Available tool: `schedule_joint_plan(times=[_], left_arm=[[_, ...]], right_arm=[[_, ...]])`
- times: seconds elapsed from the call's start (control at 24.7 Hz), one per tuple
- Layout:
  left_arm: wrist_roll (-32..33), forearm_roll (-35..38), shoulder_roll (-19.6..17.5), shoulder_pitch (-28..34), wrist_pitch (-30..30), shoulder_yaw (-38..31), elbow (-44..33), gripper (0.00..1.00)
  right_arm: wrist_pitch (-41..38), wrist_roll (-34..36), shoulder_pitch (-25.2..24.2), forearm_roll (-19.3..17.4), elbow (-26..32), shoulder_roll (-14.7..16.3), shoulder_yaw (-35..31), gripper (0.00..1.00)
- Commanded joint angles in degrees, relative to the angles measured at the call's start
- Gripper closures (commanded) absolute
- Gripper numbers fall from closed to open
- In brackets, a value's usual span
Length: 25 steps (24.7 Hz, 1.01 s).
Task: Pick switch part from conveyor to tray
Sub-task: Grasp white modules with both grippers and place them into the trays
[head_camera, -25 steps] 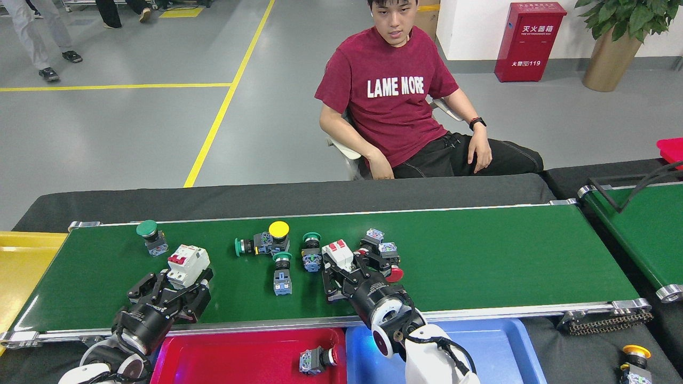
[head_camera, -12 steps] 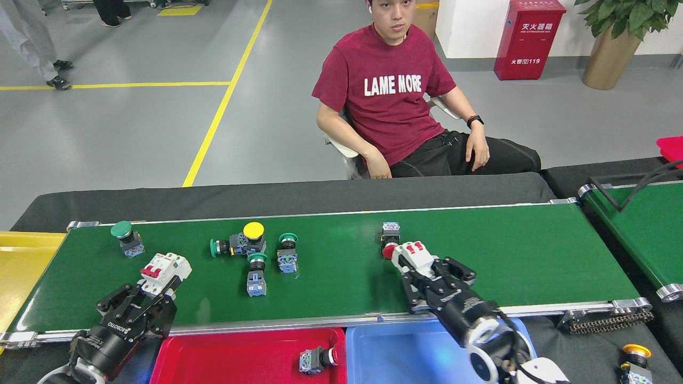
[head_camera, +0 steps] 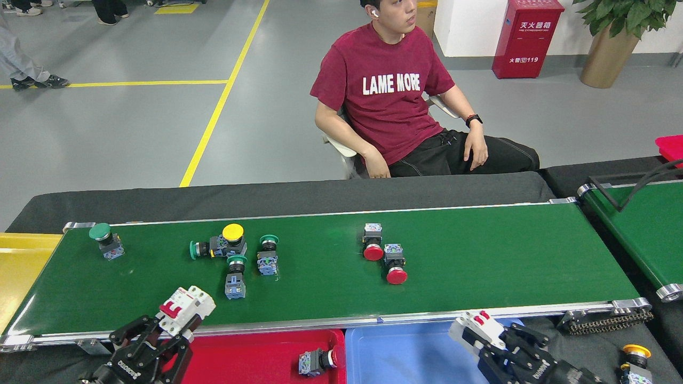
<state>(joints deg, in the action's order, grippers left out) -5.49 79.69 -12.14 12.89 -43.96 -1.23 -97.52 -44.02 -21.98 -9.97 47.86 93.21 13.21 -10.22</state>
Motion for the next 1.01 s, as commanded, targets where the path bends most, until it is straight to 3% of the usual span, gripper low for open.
schedule_joint_plan(times=[0.0, 0.32, 0.44, 0.49, 0.57, 0.61, 0.69, 0.85, 0.97], left_arm=[[0.57, 0.91, 1.42, -0.23, -0.33, 4.66, -1.89, 0.96], [6.89, 14.97, 16.54, -2.96, 3.62, 16.35, -1.71, 0.94], [7.60, 17.17, 17.77, -5.68, 7.66, 20.03, 1.28, 0.89], [7.69, 17.26, 17.77, -6.03, 8.72, 21.53, 1.80, 0.83], [9.53, 17.26, 17.77, -6.39, 12.05, 24.34, 2.07, 0.47], [10.59, 17.17, 17.77, -6.39, 13.46, 25.05, 2.07, 0.37], [11.20, 17.34, 17.85, -6.30, 17.07, 26.72, 1.89, 0.00], [11.20, 16.73, 17.50, -5.86, 19.18, 27.16, 1.45, 0.00], [9.80, 13.04, 17.33, -4.10, 20.67, 17.31, -1.62, 0.00]], right_arm=[[-0.98, -0.78, 0.39, -0.75, 0.75, -0.11, -0.68, 0.03], [-0.98, -0.78, 3.47, -2.33, 1.89, -3.28, -0.85, 0.04], [4.73, -0.96, 7.07, -1.01, 2.06, -5.65, -0.76, 0.06], [6.93, -0.96, 7.95, -0.13, 2.07, -5.91, -0.68, 0.08], [13.25, -0.87, 10.15, 3.99, 1.98, -6.53, -0.68, 0.10], [15.81, -0.69, 10.94, 5.67, 1.98, -6.70, -0.68, 0.10], [21.43, -0.08, 12.08, 8.66, 1.63, -6.97, -0.68, 0.10], [29.60, 9.85, 10.32, 17.01, 1.10, -6.79, -0.85, 0.11], [31.36, 17.77, 5.31, 19.64, 1.80, -6.70, -0.94, 0.11]])
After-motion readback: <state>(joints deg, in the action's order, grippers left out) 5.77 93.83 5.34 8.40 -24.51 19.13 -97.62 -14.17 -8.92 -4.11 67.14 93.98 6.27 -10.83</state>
